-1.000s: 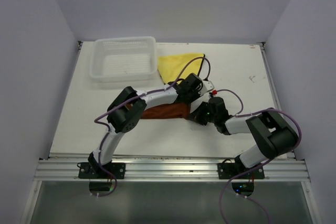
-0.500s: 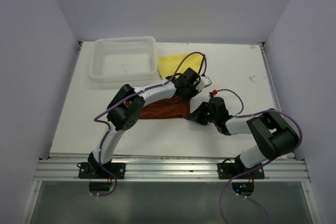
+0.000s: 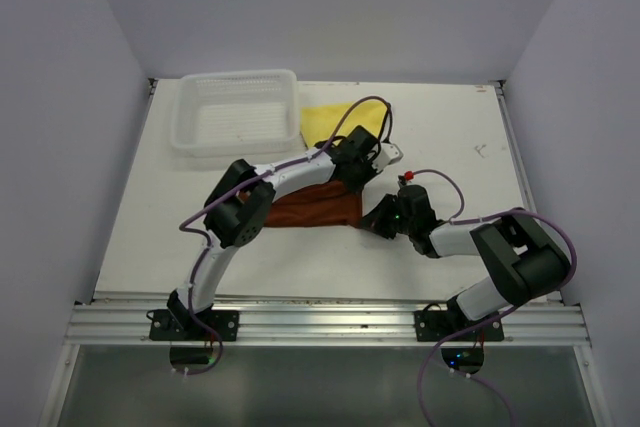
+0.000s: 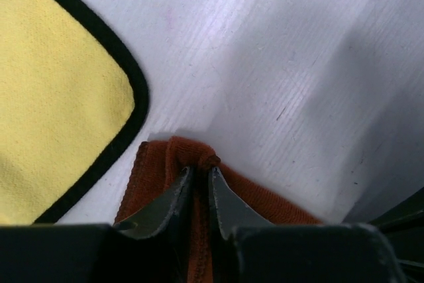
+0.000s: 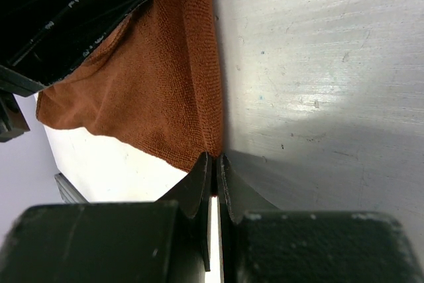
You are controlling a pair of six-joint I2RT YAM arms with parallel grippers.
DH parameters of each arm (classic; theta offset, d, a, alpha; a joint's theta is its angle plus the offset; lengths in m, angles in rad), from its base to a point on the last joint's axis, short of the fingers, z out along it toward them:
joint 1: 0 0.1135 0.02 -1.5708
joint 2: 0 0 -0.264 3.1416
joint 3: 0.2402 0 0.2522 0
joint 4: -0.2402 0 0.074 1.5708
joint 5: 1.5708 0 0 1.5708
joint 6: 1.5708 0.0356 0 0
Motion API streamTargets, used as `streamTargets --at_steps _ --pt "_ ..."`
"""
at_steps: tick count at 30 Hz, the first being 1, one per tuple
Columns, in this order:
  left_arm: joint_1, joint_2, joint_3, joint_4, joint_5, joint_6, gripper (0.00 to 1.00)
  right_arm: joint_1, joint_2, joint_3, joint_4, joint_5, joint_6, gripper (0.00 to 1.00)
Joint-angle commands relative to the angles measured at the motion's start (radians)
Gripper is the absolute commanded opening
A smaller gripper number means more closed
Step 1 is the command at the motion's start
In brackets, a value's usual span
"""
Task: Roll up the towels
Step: Fold the towel
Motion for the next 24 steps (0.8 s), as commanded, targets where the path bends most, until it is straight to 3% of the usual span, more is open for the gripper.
streamTargets --at_steps 1,5,8,13,24 --pt "0.038 -0.009 0.06 0.077 -0.043 0.038 0.19 0.018 0.016 -0.05 -0.184 -0.033 -0.044 0.0" --pt "0.04 -0.011 0.062 0.076 -0.043 0.035 0.24 0.017 0.019 -0.05 -0.181 -0.034 -0.044 0.0" --pt "0.04 -0.014 0.062 0.076 -0.045 0.032 0.19 0.017 0.022 -0.053 -0.176 -0.034 -0.044 0.0" --pt "0.043 -0.014 0.072 0.079 -0.045 0.026 0.0 0.018 0.032 -0.058 -0.162 -0.038 -0.04 0.0" --pt "0.064 0.05 0.19 0.022 -0.04 -0.084 0.0 0.017 0.02 -0.072 -0.164 -0.041 -0.049 0.0"
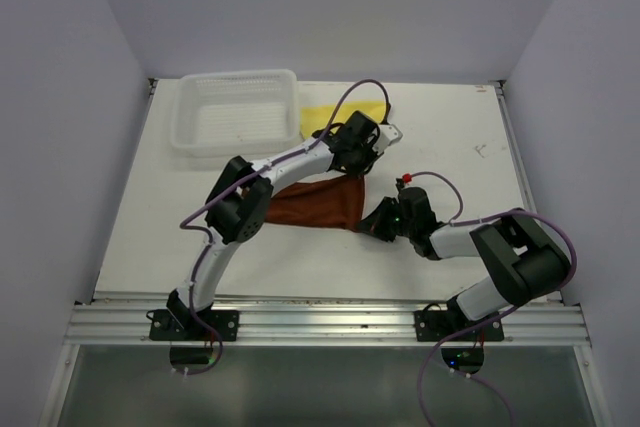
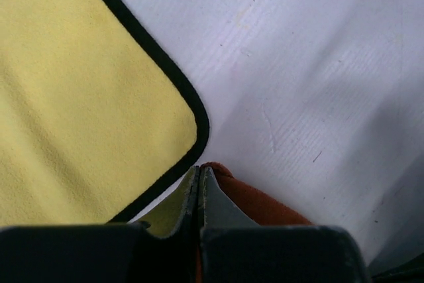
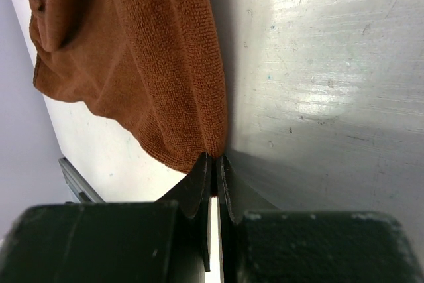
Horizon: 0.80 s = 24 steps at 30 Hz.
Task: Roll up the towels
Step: Fold the towel
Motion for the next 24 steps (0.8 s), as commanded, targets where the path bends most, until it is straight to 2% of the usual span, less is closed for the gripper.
streamTargets --at_steps 1,6,10,12,14,15,16,18,19,22,24 --pt "0.036 0.036 0.113 -0.009 -0.019 -0.075 0.0 0.015 0.016 -0.054 -0.18 0.007 -0.049 0.0" --pt "0.07 0.089 0.175 -0.071 -0.025 -0.116 0.0 0.013 0.006 -0.056 -0.187 0.012 -0.051 0.0" --pt "0.07 0.073 0.141 -0.06 -0.005 -0.107 0.17 0.015 -0.007 -0.05 -0.203 0.017 -0.046 0.0" --pt "0.072 0.056 0.1 -0.034 0.021 -0.104 0.3 0.013 -0.013 -0.039 -0.21 0.017 -0.045 0.0" --pt "0.069 0.028 0.059 -0.019 0.036 -0.11 0.35 0.013 -0.022 -0.025 -0.217 0.004 -0.039 0.0" --pt "0.067 0.017 0.045 -0.002 0.041 -0.113 0.44 0.013 -0.028 -0.018 -0.223 0.003 -0.042 0.0" --pt "0.064 -0.006 0.029 0.006 0.044 -0.115 0.48 0.015 -0.034 -0.01 -0.236 0.001 -0.045 0.0" --pt "0.055 -0.03 -0.012 0.032 0.044 -0.116 0.59 0.015 -0.057 0.016 -0.259 -0.003 -0.053 0.07" --pt "0.052 -0.055 -0.021 0.038 0.042 -0.116 0.61 0.015 -0.066 0.024 -0.285 -0.003 -0.057 0.18" --pt "0.047 -0.104 -0.046 0.059 0.033 -0.124 0.71 0.015 -0.106 0.048 -0.339 0.004 -0.068 0.34" --pt "0.047 -0.128 -0.049 0.069 0.013 -0.127 0.77 0.015 -0.145 0.052 -0.362 0.017 -0.071 0.39"
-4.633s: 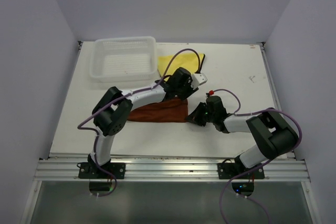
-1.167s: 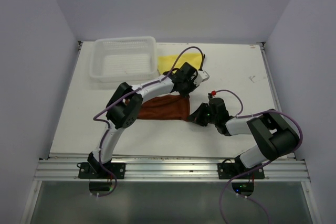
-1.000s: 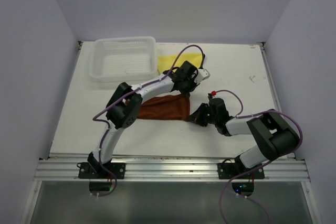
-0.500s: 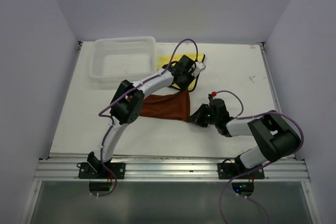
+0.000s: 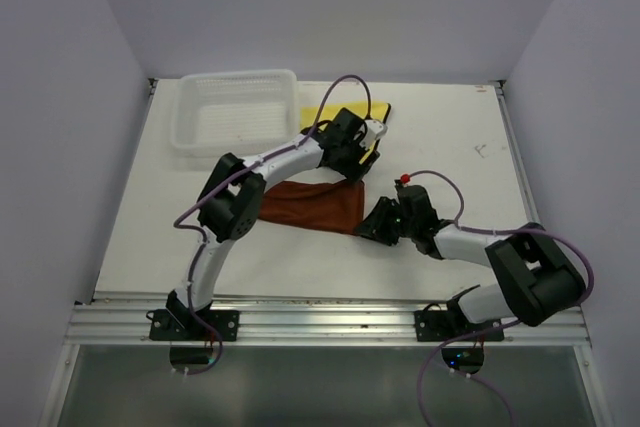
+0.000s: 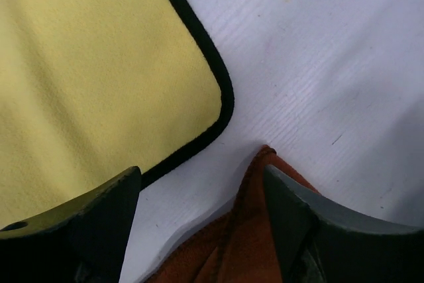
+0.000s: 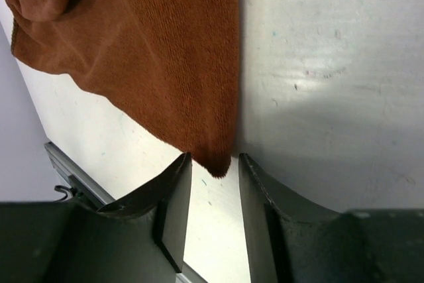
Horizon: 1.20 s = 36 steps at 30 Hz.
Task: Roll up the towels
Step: Fold the towel
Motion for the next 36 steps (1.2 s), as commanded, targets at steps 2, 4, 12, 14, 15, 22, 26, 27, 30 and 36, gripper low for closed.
streamTargets --at_steps 2,4,12,14,15,22,26,27,30,36 --pt "-0.007 -0.154 0.001 0.086 -0.027 -0.013 0.82 0.002 -0.068 0.015 -0.191 0.036 -0.037 0.42" --pt "-0.007 -0.192 0.001 0.095 -0.035 -0.013 0.86 0.003 -0.11 0.012 -0.222 0.056 -0.034 0.43" --pt "-0.013 -0.316 -0.079 0.123 -0.072 -0.018 0.98 -0.04 -0.141 0.041 -0.248 0.117 -0.027 0.44" --pt "-0.018 -0.384 -0.172 0.141 -0.082 -0.027 0.98 -0.05 -0.102 0.073 -0.241 0.117 -0.029 0.44" --pt "-0.025 -0.41 -0.21 0.171 -0.086 -0.028 0.95 -0.055 -0.087 0.085 -0.242 0.119 -0.03 0.44" --pt "-0.116 -0.649 -0.531 0.3 -0.084 -0.077 0.79 -0.078 0.036 0.157 -0.175 0.067 -0.012 0.44" --pt "-0.153 -0.709 -0.663 0.363 -0.084 -0.088 0.78 -0.078 0.098 0.177 -0.13 0.039 0.011 0.44" --pt "-0.16 -0.712 -0.672 0.371 -0.084 -0.09 0.78 -0.078 0.12 0.182 -0.124 0.039 0.011 0.44" --pt "-0.17 -0.717 -0.686 0.365 -0.084 -0.096 0.78 -0.078 0.151 0.202 -0.118 0.051 0.003 0.44" --pt "-0.176 -0.754 -0.677 0.331 -0.156 -0.094 0.78 -0.078 0.233 0.249 -0.119 0.05 -0.007 0.43"
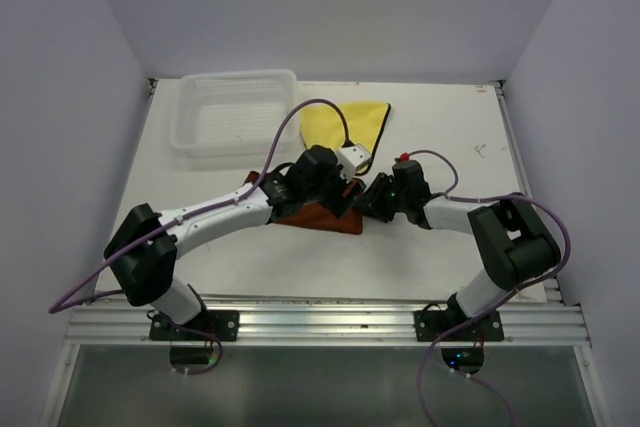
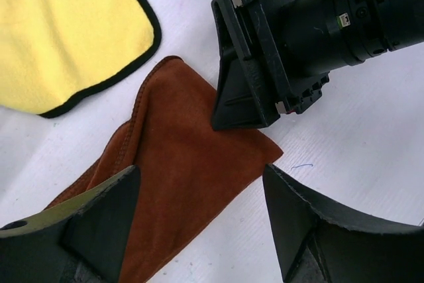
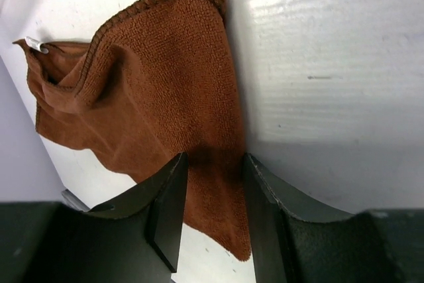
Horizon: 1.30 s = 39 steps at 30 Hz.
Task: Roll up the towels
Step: Fold the towel
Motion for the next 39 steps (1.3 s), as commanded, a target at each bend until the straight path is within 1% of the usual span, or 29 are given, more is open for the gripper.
streamTargets --at_steps 1,3,4,5,7,8,9,14,16,22,24,27,29,30,31,32,34,35,36,37,38,39 --pt "-0.006 -0.081 0.015 0.036 -0.069 -0.014 0.78 -0.002 0.057 0.018 -0.02 0.018 -0.017 0.41" --pt "-0.006 -0.096 0.035 0.001 -0.106 -0.011 0.78 -0.001 0.066 0.018 -0.021 0.018 -0.018 0.36" --pt "-0.006 -0.115 0.036 -0.009 -0.113 -0.008 0.78 -0.001 0.068 0.015 -0.018 0.018 -0.018 0.28" --pt "-0.006 -0.124 0.036 -0.016 -0.132 -0.007 0.79 0.001 0.068 0.013 -0.018 0.018 -0.023 0.21" --pt "-0.006 -0.152 0.033 -0.041 -0.156 0.0 0.79 0.002 0.062 0.015 -0.033 0.018 -0.03 0.11" --pt "-0.006 -0.161 0.023 -0.047 -0.178 0.001 0.79 0.002 0.046 0.018 -0.044 0.018 -0.043 0.02" --pt "-0.006 -0.173 0.014 -0.052 -0.187 0.004 0.79 0.001 0.028 0.021 -0.055 0.023 -0.047 0.0" --pt "-0.005 -0.228 -0.055 -0.049 -0.196 0.001 0.79 0.002 -0.093 0.079 -0.19 0.076 -0.104 0.0" --pt "-0.005 -0.242 -0.072 -0.044 -0.183 -0.003 0.79 0.001 -0.148 0.107 -0.277 0.096 -0.118 0.0" --pt "-0.008 -0.273 -0.132 0.005 -0.127 -0.046 0.79 0.001 -0.24 0.193 -0.421 0.121 -0.145 0.0" --pt "-0.014 -0.284 -0.161 0.051 -0.081 -0.066 0.8 0.001 -0.27 0.203 -0.435 0.122 -0.144 0.0" --pt "-0.046 -0.297 -0.204 0.126 -0.063 -0.085 0.82 0.002 -0.284 0.203 -0.449 0.115 -0.139 0.0" --pt "-0.084 -0.307 -0.238 0.167 -0.099 -0.082 0.85 0.001 -0.284 0.197 -0.451 0.112 -0.135 0.0" --pt "-0.131 -0.31 -0.249 0.225 -0.119 -0.063 0.87 0.002 -0.282 0.196 -0.452 0.11 -0.133 0.0" --pt "-0.158 -0.311 -0.259 0.246 -0.141 -0.051 0.89 0.001 -0.282 0.191 -0.449 0.108 -0.133 0.0" --pt "-0.21 -0.308 -0.276 0.261 -0.188 -0.036 0.94 0.002 -0.282 0.19 -0.449 0.105 -0.129 0.0" --pt "-0.256 -0.29 -0.293 0.308 -0.239 0.012 1.0 0.001 -0.282 0.186 -0.443 0.098 -0.123 0.0" --pt "-0.294 -0.279 -0.313 0.337 -0.286 0.038 1.0 0.001 -0.28 0.186 -0.443 0.096 -0.115 0.0" --pt "-0.31 -0.255 -0.321 0.348 -0.313 0.038 1.0 0.002 -0.282 0.186 -0.438 0.092 -0.112 0.0" --pt "-0.323 -0.241 -0.325 0.358 -0.334 0.074 1.0 0.001 -0.282 0.188 -0.438 0.087 -0.107 0.0" --pt "-0.343 -0.229 -0.336 0.371 -0.386 0.084 1.0 0.001 -0.282 0.19 -0.44 0.084 -0.101 0.0" --pt "-0.354 -0.216 -0.339 0.402 -0.409 0.099 1.0 0.002 -0.287 0.191 -0.443 0.081 -0.096 0.0"
